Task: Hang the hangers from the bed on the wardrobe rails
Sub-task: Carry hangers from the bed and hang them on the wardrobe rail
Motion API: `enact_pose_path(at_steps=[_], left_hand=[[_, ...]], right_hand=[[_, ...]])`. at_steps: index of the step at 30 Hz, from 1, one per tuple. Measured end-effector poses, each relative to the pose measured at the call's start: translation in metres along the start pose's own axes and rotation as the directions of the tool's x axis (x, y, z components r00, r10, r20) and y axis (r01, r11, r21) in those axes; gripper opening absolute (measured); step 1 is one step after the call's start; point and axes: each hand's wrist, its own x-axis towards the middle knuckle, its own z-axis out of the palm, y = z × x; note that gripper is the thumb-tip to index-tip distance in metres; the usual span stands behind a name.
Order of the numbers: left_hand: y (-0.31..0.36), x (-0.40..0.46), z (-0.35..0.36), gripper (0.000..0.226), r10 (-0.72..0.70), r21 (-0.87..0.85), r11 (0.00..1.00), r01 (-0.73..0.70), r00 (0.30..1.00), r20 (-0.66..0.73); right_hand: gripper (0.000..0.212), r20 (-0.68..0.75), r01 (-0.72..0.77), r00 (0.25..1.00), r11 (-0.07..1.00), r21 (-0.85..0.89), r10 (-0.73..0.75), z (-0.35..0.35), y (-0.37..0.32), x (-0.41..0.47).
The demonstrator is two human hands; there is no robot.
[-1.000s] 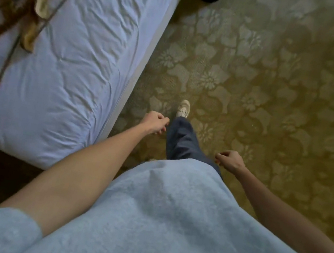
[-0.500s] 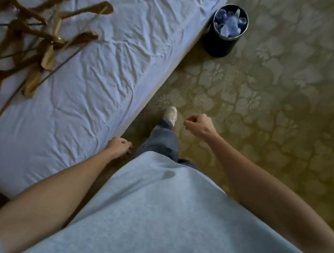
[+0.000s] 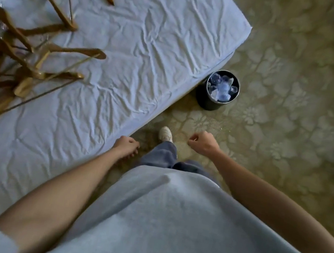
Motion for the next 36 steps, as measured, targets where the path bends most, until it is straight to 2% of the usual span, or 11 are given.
enact_pose_path(at_steps=[6, 9, 13, 19, 27, 31, 36], left_hand=[[0.087, 0.015, -0.007, 0.023, 0.066, -0.14, 0.988, -0.067, 0.998, -0.015], [0.102, 0.02, -0.012, 0.02, 0.026, -0.22, 0.975, -0.035, 0.999, -0.042], [0.107, 0.026, -0.016, 0.02, -0.08, -0.321, 0.945, 0.056, 0.995, -0.062], [0.134, 0.04, -0.056, 0.023, -0.234, -0.478, 0.867, 0.137, 0.961, -0.149], [0.233, 0.09, -0.166, 0.021, -0.282, -0.646, 0.761, 0.055, 0.925, -0.253], [0.281, 0.133, -0.232, 0.018, -0.206, -0.606, 0.795, -0.038, 0.922, -0.329], [0.323, 0.197, -0.314, 0.015, -0.086, -0.47, 0.875, -0.114, 0.919, -0.384]], right_hand=[[0.019, -0.015, -0.031, 0.999, 0.996, -0.084, 0.03, -0.07, 0.011, 0.044], [0.018, -0.011, 0.004, 1.0, 0.99, -0.14, -0.006, -0.092, -0.004, 0.071], [0.011, 0.067, 0.08, 0.996, 0.971, -0.227, -0.066, -0.117, -0.036, 0.102], [0.013, 0.139, 0.235, 0.97, 0.927, -0.293, -0.202, -0.163, -0.117, 0.166], [0.017, 0.096, 0.401, 0.915, 0.908, -0.125, -0.391, -0.239, -0.266, 0.25], [0.017, 0.015, 0.427, 0.904, 0.902, -0.069, -0.427, -0.267, -0.336, 0.295], [0.02, -0.095, 0.35, 0.932, 0.936, -0.023, -0.351, -0.286, -0.404, 0.354]])
